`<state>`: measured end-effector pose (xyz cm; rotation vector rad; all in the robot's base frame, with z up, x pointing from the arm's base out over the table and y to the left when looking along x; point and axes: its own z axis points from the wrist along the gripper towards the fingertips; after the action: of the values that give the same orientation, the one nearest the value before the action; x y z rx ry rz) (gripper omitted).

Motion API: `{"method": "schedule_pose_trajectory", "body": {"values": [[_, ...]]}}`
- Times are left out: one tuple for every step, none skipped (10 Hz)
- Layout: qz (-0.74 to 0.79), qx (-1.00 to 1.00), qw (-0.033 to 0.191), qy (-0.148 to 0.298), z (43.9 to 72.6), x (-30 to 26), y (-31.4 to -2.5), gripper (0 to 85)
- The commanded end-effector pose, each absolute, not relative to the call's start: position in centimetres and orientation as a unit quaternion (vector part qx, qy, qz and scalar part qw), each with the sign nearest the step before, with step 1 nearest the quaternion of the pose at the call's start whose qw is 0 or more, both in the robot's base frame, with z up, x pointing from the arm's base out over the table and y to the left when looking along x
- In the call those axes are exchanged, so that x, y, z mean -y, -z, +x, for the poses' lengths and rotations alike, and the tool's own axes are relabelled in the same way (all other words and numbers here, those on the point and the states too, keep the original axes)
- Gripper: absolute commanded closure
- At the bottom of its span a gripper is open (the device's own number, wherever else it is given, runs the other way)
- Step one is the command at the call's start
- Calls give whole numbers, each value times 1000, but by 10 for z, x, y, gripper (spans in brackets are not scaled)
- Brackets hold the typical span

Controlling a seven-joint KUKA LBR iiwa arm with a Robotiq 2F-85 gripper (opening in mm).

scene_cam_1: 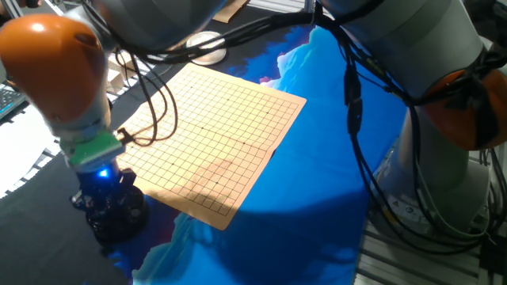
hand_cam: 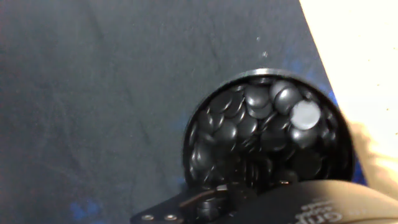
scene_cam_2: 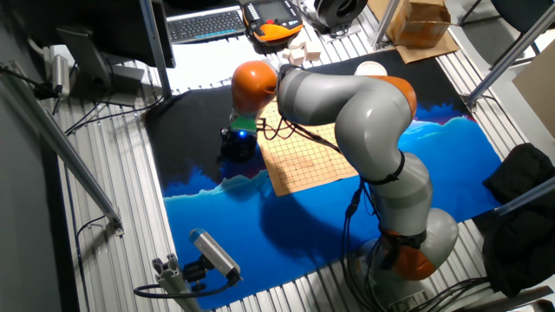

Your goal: Play the first move as black on the 3-4 point in the upper right corner of the Go board

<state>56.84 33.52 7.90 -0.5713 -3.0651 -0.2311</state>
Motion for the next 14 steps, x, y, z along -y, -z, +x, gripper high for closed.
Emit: {"method": "schedule_pose_trajectory", "body": {"values": [[-180, 981, 7, 73, 572, -331, -82, 680], [-180, 981, 7, 72, 574, -328, -83, 680], [-181, 981, 6, 70, 575, -328, -84, 510], [-183, 981, 5, 70, 574, -329, -83, 510], [-184, 980, 5, 71, 574, -329, -83, 510], [-184, 980, 5, 72, 574, -329, -83, 510], [-184, 980, 5, 74, 574, -329, -83, 510], [-184, 980, 4, 77, 574, -330, -82, 510], [-187, 979, 0, 76, 573, -333, -79, 510], [-188, 979, -2, 74, 572, -335, -77, 510], [-189, 979, -3, 74, 571, -336, -75, 510], [-190, 979, -5, 74, 570, -337, -74, 510], [-191, 979, -5, 74, 570, -338, -73, 510], [-192, 979, -7, 75, 570, -339, -72, 510]]}}
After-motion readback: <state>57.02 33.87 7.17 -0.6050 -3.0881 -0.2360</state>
